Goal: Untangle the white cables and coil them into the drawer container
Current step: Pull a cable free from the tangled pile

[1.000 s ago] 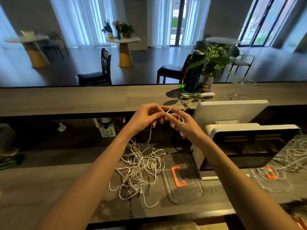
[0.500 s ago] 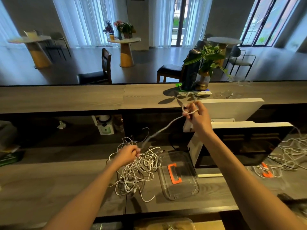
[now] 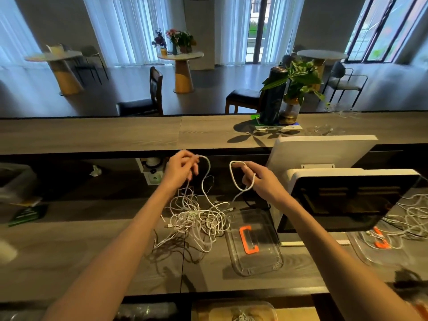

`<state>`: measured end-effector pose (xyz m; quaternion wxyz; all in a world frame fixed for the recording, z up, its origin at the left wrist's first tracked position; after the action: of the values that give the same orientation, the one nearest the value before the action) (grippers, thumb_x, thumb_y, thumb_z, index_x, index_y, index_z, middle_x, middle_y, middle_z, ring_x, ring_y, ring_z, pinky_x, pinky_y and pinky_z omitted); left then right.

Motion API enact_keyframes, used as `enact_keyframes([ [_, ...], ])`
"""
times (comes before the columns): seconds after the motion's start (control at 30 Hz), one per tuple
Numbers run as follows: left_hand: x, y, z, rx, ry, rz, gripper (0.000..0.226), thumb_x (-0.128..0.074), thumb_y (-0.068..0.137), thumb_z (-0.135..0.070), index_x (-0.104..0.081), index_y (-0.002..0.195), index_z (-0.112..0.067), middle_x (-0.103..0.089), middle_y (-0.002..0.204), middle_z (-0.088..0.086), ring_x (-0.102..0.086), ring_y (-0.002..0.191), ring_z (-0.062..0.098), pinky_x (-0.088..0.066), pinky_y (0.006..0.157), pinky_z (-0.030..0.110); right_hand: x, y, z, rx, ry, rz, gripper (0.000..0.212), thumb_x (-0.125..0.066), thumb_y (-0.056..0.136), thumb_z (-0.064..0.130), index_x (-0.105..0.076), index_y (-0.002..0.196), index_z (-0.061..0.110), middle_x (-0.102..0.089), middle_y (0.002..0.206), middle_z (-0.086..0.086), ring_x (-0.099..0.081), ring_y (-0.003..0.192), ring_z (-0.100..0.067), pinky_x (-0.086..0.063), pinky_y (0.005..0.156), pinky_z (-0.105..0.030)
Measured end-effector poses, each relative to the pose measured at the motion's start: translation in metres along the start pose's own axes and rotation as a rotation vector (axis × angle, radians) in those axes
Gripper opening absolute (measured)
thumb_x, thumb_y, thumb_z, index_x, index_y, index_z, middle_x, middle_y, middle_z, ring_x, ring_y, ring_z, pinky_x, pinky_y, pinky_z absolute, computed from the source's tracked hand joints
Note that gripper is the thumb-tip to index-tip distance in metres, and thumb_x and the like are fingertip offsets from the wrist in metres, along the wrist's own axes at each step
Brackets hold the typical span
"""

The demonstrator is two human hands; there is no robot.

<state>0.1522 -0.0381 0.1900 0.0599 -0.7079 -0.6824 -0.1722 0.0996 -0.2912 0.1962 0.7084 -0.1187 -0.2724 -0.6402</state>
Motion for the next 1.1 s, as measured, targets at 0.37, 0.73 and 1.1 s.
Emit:
enact_keyframes([
  [0.37,-0.026,-0.024,-0.012,-0.185,0.290,0.226,0.010,-0.065,0.097,-0.027,-0.066,0.093,-0.018,-0.069,0.070,0.005,-0.063,0.062,0.007,-0.047,0.060,0.016,-0.010,0.001,0.014,0.040,-0.015,-0.043,0.029,-0.047,0.109,0.029,-0.065,0.091,0.013,-0.067,0.084,-0.009,-0.065,0.082,-0.028,-0.054,0.083,-0.052],
  [0.73,-0.006,-0.051,0.104,0.072,0.494,0.156,0.032,-0.051,0.105,-0.024,-0.064,0.075,-0.025,-0.068,0.063,-0.010,-0.063,0.058,0.000,-0.049,0.066,0.027,0.020,-0.016,-0.012,-0.085,0.029,-0.283,0.031,-0.046,0.110,0.027,-0.064,0.089,0.012,-0.062,0.076,-0.002,-0.056,0.070,-0.012,-0.045,0.066,-0.030],
  [1.1,-0.039,-0.065,0.069,0.144,0.181,0.060,0.034,-0.045,0.108,-0.033,-0.071,0.093,-0.016,-0.070,0.062,0.005,-0.054,0.050,0.013,-0.038,0.047,0.018,-0.042,-0.097,-0.049,-0.602,0.784,0.118,0.035,-0.038,0.112,0.024,-0.066,0.103,0.004,-0.067,0.080,-0.008,-0.061,0.067,-0.016,-0.051,0.067,-0.028],
])
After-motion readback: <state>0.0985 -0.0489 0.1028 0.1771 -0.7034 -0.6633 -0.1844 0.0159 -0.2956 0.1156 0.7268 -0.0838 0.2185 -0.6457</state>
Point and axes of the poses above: each hand's wrist, its own y-axis towards the middle knuckle, its own x-axis out of the back of the hand, z = x × y, the point moved 4 cm from there along y, towards the middle knuckle
